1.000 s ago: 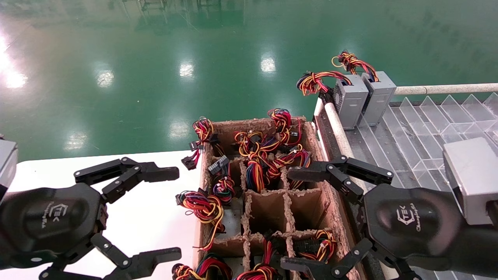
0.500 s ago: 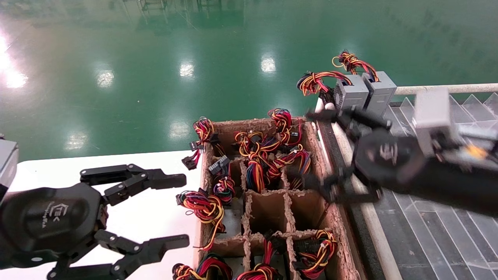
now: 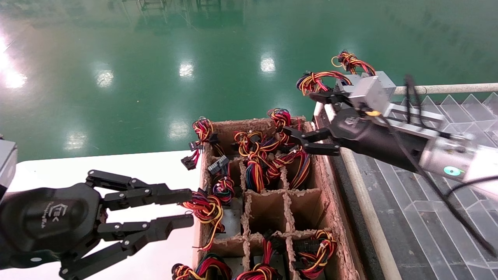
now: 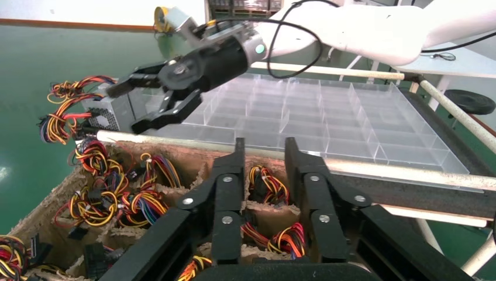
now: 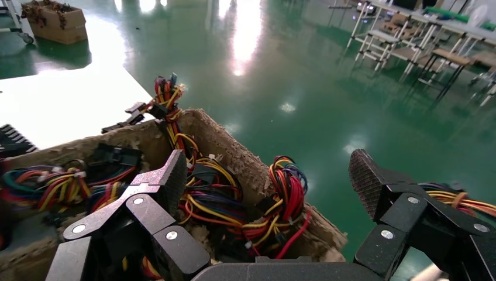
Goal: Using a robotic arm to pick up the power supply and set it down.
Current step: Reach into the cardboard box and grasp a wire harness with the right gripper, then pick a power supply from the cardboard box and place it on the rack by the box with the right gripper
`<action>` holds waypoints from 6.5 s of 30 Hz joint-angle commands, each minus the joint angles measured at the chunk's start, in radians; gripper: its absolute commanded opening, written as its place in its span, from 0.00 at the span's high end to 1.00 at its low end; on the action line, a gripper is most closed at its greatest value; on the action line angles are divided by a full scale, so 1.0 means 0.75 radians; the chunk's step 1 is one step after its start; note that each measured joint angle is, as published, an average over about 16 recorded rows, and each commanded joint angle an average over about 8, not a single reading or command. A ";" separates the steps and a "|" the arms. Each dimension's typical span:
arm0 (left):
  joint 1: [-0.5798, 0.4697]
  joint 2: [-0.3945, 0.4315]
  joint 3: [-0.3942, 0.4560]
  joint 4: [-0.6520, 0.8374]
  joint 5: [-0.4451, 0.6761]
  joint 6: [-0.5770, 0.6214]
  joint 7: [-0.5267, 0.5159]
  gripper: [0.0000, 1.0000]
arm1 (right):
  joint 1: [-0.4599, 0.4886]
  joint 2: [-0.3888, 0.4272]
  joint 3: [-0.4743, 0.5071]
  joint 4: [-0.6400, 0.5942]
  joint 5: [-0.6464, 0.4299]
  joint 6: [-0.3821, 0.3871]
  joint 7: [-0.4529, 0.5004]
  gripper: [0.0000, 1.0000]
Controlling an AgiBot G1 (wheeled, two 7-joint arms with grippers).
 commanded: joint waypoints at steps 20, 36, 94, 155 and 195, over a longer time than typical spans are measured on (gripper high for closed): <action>0.000 0.000 0.000 0.000 0.000 0.000 0.000 1.00 | 0.237 -0.285 -0.042 -0.637 -0.067 0.050 -0.248 1.00; 0.000 0.000 0.000 0.000 0.000 0.000 0.000 1.00 | 0.306 -0.324 -0.048 -0.825 -0.075 -0.005 -0.365 1.00; 0.000 0.000 0.000 0.000 0.000 0.000 0.000 1.00 | 0.567 0.146 -0.011 0.168 -0.295 0.108 -0.155 1.00; 0.000 0.000 0.001 0.000 0.000 0.000 0.000 1.00 | 0.555 -0.001 -0.034 -0.554 -0.296 0.057 -0.483 1.00; 0.000 0.000 0.001 0.000 0.000 0.000 0.000 1.00 | 0.670 -0.057 0.002 -0.818 -0.233 -0.039 -0.620 0.00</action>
